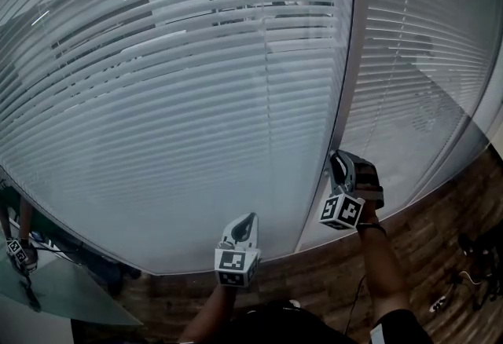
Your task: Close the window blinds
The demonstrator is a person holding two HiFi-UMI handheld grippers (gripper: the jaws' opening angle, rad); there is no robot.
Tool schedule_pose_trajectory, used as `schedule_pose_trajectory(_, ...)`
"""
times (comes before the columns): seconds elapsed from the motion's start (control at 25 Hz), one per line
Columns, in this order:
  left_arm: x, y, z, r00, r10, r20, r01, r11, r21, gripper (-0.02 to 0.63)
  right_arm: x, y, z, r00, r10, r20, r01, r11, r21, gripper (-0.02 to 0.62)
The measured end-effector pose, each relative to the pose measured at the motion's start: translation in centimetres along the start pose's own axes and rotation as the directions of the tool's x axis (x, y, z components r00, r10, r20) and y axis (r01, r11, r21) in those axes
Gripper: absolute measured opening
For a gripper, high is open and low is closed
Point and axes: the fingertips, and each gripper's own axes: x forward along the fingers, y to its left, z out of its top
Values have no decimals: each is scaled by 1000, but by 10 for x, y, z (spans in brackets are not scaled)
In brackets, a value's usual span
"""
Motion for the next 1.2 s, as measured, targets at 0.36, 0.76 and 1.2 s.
schedule_pose_trajectory(0.36, -1, 0, -3, 1000, 1, -7, -1, 1000, -5, -5, -9, -4, -3, 977, 114, 179, -201, 765, 611, 124)
schedule_pose_trajectory(0.76, -2, -5, -2, 1000, -13, 3, 13, 1000, -7, -5, 0, -12, -9, 948, 121, 295, -318, 345, 883, 140)
schedule_pose_trajectory(1.2, -1, -7, -1, 1000, -20, 8, 20, 1000, -5, -5, -1, -14, -10, 976, 79, 201, -216, 418, 882, 121)
